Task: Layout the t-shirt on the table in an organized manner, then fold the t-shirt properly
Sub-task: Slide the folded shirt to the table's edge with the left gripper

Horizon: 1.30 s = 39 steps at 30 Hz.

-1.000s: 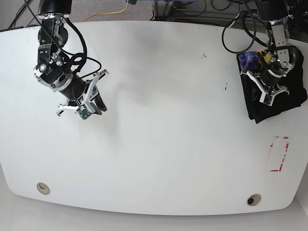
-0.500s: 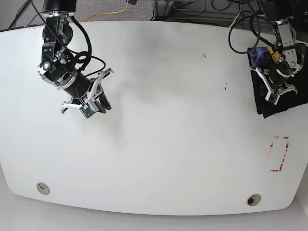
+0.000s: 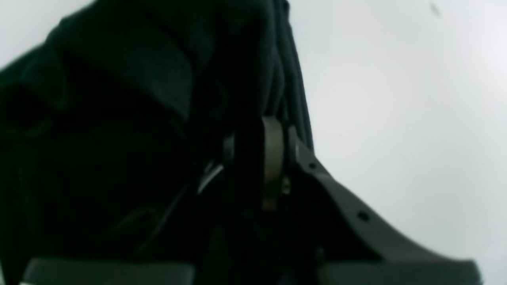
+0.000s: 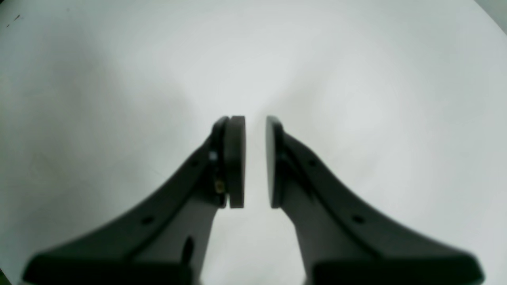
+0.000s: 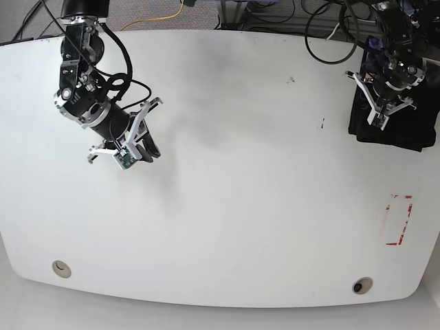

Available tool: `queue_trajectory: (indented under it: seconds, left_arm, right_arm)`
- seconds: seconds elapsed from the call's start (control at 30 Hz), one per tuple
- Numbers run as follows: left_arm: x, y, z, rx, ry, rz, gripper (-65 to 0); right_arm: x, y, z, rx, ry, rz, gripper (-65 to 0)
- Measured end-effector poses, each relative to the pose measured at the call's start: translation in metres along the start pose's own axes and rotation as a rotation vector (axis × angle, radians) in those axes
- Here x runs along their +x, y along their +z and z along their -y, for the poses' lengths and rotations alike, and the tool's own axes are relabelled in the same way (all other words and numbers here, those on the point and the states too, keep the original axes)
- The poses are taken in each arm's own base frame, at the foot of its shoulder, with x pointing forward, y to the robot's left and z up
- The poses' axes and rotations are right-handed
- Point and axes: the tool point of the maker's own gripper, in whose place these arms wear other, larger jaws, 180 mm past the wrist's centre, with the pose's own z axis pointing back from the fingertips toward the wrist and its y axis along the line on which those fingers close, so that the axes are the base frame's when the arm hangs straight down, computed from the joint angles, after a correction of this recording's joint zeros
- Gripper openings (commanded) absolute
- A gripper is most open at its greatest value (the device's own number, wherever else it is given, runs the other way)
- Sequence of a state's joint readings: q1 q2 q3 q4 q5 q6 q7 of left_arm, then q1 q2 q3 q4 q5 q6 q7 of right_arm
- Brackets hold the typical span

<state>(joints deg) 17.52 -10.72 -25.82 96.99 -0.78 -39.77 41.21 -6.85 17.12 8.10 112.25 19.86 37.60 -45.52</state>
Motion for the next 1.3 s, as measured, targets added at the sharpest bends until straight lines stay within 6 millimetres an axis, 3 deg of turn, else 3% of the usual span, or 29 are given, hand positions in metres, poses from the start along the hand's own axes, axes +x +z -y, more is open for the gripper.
queue_trajectory:
  seconds: [0.23, 0.57, 1.3]
  left_arm:
    - [-0.001, 0.012, 0.012, -0.023, -0.008, 0.009, -58.1]
    - [0.029, 0.028, 0.007, 0.015, -0.056, 0.090, -58.1]
    - [-0.024, 0.027, 0.035, -0.060, -0.088, -0.124, -57.9]
  right_arm:
    - [0.000, 0.000, -0.003, 0.017, 0.020, -0.001, -55.8]
    - [0.000, 0.000, -0.003, 0.017, 0.021, 0.000, -55.6]
    - [0.002, 0.000, -0.003, 0.017, 0.021, 0.004, -55.6]
